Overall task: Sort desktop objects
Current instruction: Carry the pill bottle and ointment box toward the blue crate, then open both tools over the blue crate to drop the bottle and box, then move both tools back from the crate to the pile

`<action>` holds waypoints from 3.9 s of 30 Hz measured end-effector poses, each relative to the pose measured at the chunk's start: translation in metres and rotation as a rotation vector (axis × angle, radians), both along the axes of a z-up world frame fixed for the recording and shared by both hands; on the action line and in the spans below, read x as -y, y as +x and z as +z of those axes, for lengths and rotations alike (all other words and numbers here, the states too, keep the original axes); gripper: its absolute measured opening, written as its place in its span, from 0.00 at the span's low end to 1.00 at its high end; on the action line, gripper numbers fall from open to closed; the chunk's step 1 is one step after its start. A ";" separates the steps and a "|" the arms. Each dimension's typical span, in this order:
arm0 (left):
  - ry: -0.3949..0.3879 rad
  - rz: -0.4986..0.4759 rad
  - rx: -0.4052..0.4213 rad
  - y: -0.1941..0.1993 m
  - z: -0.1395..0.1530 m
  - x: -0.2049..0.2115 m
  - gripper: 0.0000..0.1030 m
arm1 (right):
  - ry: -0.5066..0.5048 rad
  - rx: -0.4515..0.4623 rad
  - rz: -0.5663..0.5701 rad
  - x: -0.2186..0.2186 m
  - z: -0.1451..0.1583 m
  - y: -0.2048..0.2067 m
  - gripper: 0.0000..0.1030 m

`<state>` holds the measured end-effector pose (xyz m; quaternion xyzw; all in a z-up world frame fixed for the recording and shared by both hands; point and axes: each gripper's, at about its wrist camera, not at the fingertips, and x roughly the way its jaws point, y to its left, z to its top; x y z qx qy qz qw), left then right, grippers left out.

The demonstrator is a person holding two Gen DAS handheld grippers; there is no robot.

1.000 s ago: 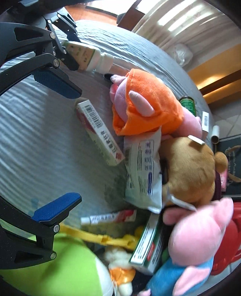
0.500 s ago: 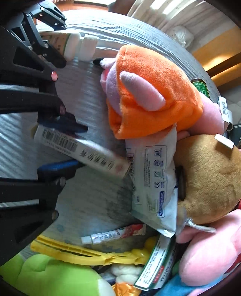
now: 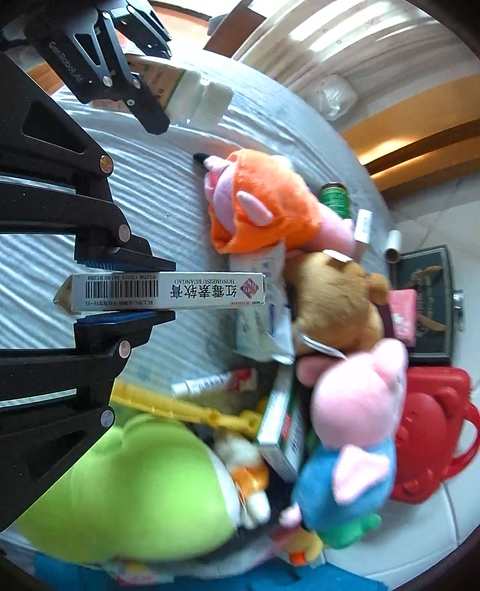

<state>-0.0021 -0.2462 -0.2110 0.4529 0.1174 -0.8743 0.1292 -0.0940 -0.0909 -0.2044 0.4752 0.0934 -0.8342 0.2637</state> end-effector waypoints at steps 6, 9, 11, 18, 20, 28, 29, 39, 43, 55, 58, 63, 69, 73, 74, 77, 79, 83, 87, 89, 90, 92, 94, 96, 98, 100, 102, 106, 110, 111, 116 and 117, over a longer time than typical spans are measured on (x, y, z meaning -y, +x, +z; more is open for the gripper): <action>-0.082 -0.082 -0.119 -0.016 0.061 -0.065 0.50 | -0.059 -0.153 -0.057 -0.054 0.051 0.007 0.17; -0.112 -0.132 -0.184 -0.022 0.086 -0.101 0.50 | -0.094 -0.232 -0.099 -0.093 0.082 0.011 0.17; -0.133 -0.169 -0.230 -0.029 0.105 -0.129 0.50 | -0.113 -0.278 -0.131 -0.116 0.099 0.016 0.17; -0.164 -0.332 -0.377 -0.053 0.163 -0.246 0.50 | -0.156 -0.461 -0.280 -0.229 0.167 0.026 0.18; -0.167 -0.385 -0.412 -0.062 0.179 -0.286 0.50 | -0.159 -0.506 -0.334 -0.264 0.183 0.027 0.18; -0.182 -0.551 -0.539 -0.082 0.232 -0.437 0.50 | -0.154 -0.621 -0.542 -0.403 0.216 0.031 0.17; -0.184 -0.564 -0.553 -0.083 0.238 -0.454 0.50 | -0.148 -0.629 -0.564 -0.421 0.219 0.030 0.17; -0.163 -0.685 -0.469 -0.109 0.245 -0.605 0.50 | -0.065 -0.633 -0.712 -0.541 0.208 0.018 0.17; -0.162 -0.723 -0.399 -0.127 0.227 -0.634 0.50 | -0.031 -0.598 -0.728 -0.565 0.203 0.005 0.17; -0.106 -0.768 -0.247 -0.161 0.213 -0.649 0.50 | 0.010 -0.521 -0.725 -0.597 0.184 -0.030 0.17; -0.105 -0.760 -0.204 -0.166 0.208 -0.648 0.50 | 0.040 -0.511 -0.729 -0.593 0.183 -0.030 0.17; -0.094 -0.773 -0.180 -0.167 0.203 -0.648 0.50 | 0.047 -0.492 -0.731 -0.598 0.179 -0.035 0.18; -0.107 -0.786 -0.169 -0.166 0.199 -0.650 0.50 | 0.092 -0.470 -0.726 -0.595 0.177 -0.039 0.19; -0.117 -0.783 -0.178 -0.165 0.200 -0.650 0.50 | 0.069 -0.467 -0.745 -0.597 0.177 -0.039 0.35; -0.115 -0.783 -0.179 -0.165 0.200 -0.649 0.50 | 0.062 -0.473 -0.748 -0.596 0.178 -0.038 0.47; -0.108 -0.781 -0.179 -0.165 0.200 -0.648 0.50 | 0.087 -0.500 -0.746 -0.590 0.180 -0.035 0.65; -0.109 -0.782 -0.183 -0.165 0.200 -0.648 0.50 | 0.121 -0.519 -0.754 -0.586 0.180 -0.034 0.66; -0.113 -0.781 -0.190 -0.164 0.200 -0.648 0.50 | 0.108 -0.531 -0.780 -0.588 0.181 -0.032 0.66; -0.110 -0.780 -0.196 -0.163 0.201 -0.647 0.50 | 0.107 -0.543 -0.795 -0.589 0.182 -0.030 0.68; -0.109 -0.780 -0.200 -0.163 0.201 -0.646 0.50 | 0.107 -0.561 -0.797 -0.588 0.184 -0.028 0.75; -0.110 -0.780 -0.200 -0.162 0.201 -0.646 0.50 | 0.109 -0.569 -0.799 -0.588 0.184 -0.027 0.80; -0.111 -0.779 -0.206 -0.162 0.202 -0.646 0.50 | 0.123 -0.587 -0.809 -0.586 0.185 -0.025 0.80; -0.111 -0.770 -0.222 -0.160 0.203 -0.645 0.50 | 0.127 -0.601 -0.818 -0.586 0.185 -0.024 0.80; -0.110 -0.751 -0.245 -0.157 0.205 -0.642 0.50 | 0.114 -0.614 -0.830 -0.587 0.185 -0.022 0.82; -0.106 -0.729 -0.279 -0.154 0.208 -0.637 0.50 | 0.095 -0.612 -0.835 -0.588 0.185 -0.021 0.87; -0.099 -0.703 -0.326 -0.148 0.211 -0.630 0.50 | 0.105 -0.599 -0.820 -0.586 0.183 -0.023 0.95; -0.083 -0.678 -0.382 -0.141 0.216 -0.620 0.50 | 0.130 -0.612 -0.802 -0.580 0.184 -0.022 1.00; -0.068 -0.615 -0.449 -0.124 0.223 -0.589 0.50 | 0.137 -0.621 -0.783 -0.570 0.182 -0.018 1.00; -0.077 -0.553 -0.505 -0.105 0.230 -0.549 0.51 | 0.083 -0.628 -0.761 -0.559 0.188 -0.009 1.00; -0.079 -0.539 -0.510 -0.102 0.230 -0.539 0.54 | 0.072 -0.636 -0.745 -0.553 0.191 -0.006 1.00; -0.143 -0.440 -0.492 -0.091 0.217 -0.479 0.73 | 0.033 -0.692 -0.613 -0.499 0.206 0.011 1.00; -0.154 -0.428 -0.481 -0.090 0.213 -0.468 0.73 | 0.025 -0.700 -0.591 -0.490 0.209 0.014 1.00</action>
